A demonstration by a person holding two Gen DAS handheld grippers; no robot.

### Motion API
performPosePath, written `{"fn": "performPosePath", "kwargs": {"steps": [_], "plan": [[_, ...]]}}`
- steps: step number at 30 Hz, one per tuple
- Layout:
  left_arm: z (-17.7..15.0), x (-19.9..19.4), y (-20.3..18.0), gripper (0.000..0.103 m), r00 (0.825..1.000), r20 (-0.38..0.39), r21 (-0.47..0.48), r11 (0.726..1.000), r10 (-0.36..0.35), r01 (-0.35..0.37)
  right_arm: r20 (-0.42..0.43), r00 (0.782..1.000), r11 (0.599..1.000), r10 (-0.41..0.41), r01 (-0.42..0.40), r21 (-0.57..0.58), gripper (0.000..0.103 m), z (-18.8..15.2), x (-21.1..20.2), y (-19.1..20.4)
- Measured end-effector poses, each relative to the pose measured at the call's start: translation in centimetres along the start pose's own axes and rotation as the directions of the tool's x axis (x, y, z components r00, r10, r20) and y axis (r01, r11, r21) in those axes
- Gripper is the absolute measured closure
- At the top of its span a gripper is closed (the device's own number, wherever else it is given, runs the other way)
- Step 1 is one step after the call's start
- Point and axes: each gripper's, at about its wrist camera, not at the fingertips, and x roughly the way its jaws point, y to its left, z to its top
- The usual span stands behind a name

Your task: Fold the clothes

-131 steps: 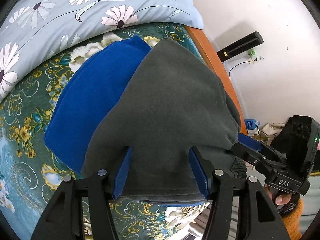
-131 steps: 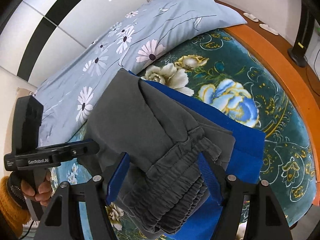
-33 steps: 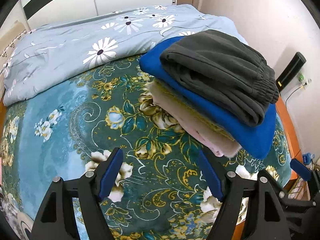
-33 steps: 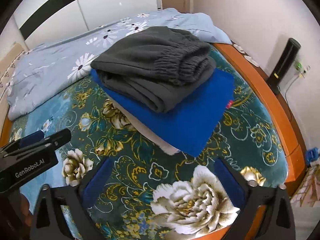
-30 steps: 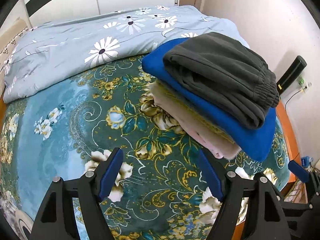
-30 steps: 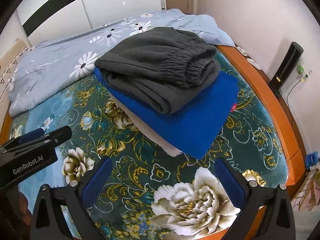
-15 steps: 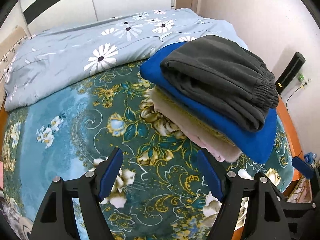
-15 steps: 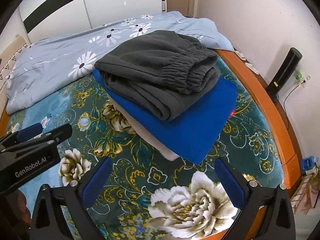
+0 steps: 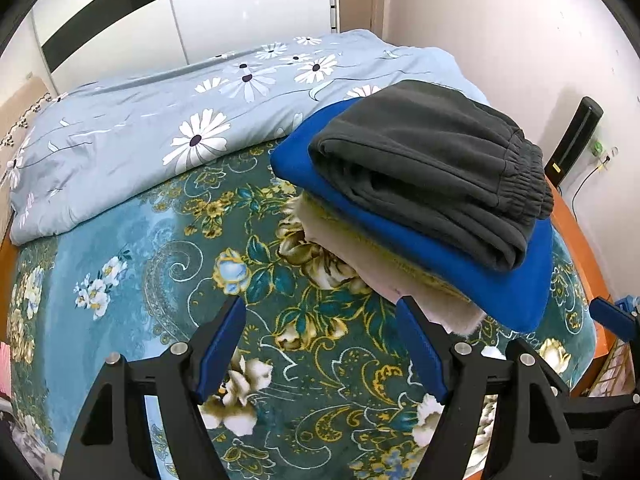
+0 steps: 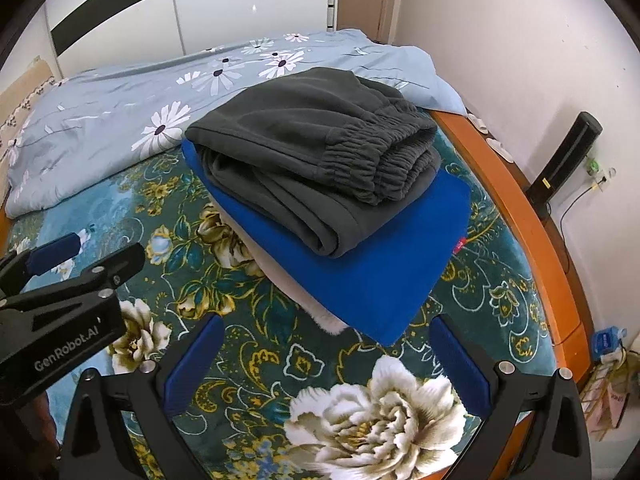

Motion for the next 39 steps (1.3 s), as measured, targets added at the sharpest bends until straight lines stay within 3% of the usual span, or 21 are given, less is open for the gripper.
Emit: {"fn": "performPosePath", "kwargs": {"steps": [39], "plan": [[0.6, 1.8, -0.1, 0.025, 0.998, -0.056, 0.016, 0.999, -0.028, 0.029, -0.05, 0.998, 1.0, -0.029, 0.029, 0.006, 0.0, 0.6, 1.5, 0.0]]}}
